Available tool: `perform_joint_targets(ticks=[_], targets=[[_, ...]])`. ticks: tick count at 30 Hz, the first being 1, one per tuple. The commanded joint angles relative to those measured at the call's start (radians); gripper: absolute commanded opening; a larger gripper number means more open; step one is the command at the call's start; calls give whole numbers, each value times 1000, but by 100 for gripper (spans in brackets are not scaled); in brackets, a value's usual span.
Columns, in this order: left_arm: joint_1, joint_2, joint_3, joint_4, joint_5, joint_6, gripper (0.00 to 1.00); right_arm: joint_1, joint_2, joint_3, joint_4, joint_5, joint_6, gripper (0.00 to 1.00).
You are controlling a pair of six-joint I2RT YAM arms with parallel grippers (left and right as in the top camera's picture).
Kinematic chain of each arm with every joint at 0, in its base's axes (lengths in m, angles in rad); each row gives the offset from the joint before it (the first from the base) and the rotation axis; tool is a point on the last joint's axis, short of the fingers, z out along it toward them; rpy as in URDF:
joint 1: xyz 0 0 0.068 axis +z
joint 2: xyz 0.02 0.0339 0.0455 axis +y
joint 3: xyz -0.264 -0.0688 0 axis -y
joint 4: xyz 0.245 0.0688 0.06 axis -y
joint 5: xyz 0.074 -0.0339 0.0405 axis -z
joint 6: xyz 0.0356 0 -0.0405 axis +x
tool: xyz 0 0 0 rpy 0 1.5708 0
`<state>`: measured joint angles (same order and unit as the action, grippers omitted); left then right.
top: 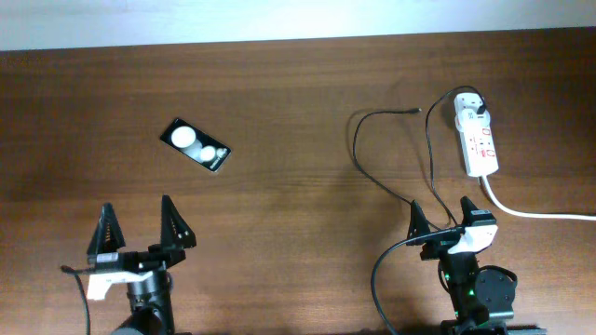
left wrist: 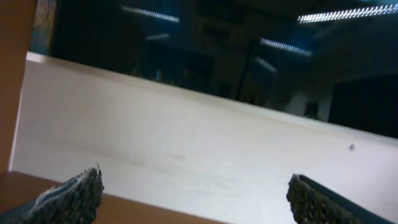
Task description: Plug charger to phone and switch on socket
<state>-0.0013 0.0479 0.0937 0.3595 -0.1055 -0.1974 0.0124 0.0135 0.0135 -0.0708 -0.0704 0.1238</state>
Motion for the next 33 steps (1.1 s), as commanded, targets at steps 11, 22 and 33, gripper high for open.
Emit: perform_joint_targets(ticks=[11, 22, 33], targets=[[4, 896, 944, -722, -26, 61, 99, -6, -10, -8, -2, 8, 1, 99], [5, 1456, 1026, -907, 165, 57, 99, -6, -10, -8, -2, 8, 1, 99], [4, 1504, 1133, -914, -8, -259, 99, -6, -10, -8, -2, 8, 1, 99]])
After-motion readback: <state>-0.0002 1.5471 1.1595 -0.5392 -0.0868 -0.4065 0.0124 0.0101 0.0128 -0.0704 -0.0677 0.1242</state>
